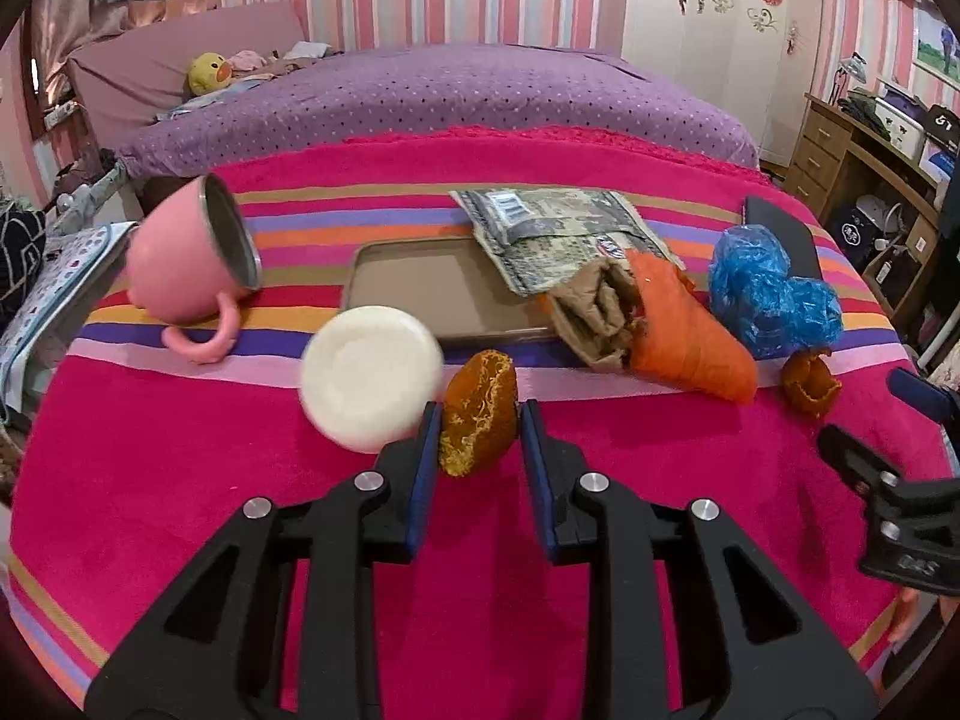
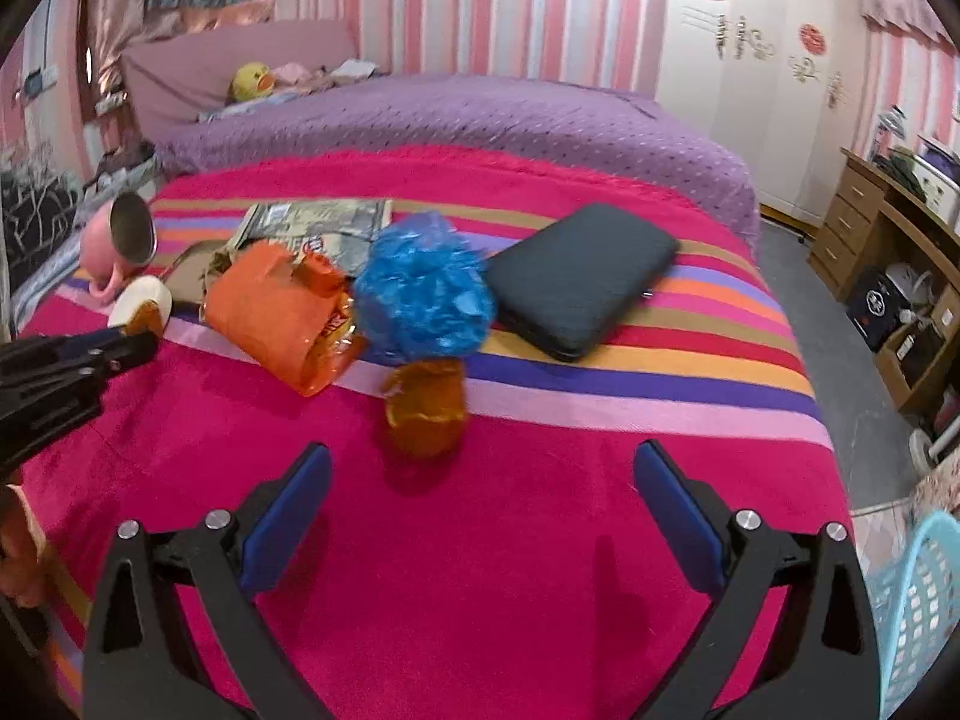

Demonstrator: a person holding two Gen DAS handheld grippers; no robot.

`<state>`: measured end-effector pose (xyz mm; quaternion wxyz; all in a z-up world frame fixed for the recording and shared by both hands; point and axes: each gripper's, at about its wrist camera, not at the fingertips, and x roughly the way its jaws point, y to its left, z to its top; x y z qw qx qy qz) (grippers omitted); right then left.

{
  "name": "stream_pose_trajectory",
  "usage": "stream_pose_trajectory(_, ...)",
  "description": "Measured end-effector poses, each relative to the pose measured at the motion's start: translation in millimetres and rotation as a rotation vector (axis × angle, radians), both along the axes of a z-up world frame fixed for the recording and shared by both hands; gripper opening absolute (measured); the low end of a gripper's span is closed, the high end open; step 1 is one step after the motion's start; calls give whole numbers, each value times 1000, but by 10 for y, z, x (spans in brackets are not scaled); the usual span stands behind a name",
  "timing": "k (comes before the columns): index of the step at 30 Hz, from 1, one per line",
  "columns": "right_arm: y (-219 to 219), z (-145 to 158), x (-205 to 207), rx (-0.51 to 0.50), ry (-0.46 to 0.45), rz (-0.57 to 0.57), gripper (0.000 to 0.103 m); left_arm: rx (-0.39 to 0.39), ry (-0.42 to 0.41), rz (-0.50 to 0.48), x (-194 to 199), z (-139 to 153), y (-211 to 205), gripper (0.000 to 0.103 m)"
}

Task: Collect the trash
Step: 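Grasp an orange peel with the left tool while the right tool grasps another peel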

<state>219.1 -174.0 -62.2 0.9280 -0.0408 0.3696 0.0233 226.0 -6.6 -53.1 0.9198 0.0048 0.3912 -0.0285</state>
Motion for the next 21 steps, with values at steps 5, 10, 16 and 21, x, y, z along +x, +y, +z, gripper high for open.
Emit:
stream_pose_trajectory(5, 105, -70, 204, -20, 54, 36, 63, -5, -17, 34, -48, 94, 116, 26)
stream_pose_trajectory(10, 92, -93, 262, 34, 59, 71, 33, 10, -29, 41, -87, 130, 130, 26)
stream_pose_trajectory(16, 42, 6, -2, 46, -4, 94, 26, 6, -32, 39, -197, 175, 66, 26)
stream_pose_trajectory(21, -139, 85, -316, 37, -47, 79, 26, 20, -55, 12, -362, 236, -135, 26)
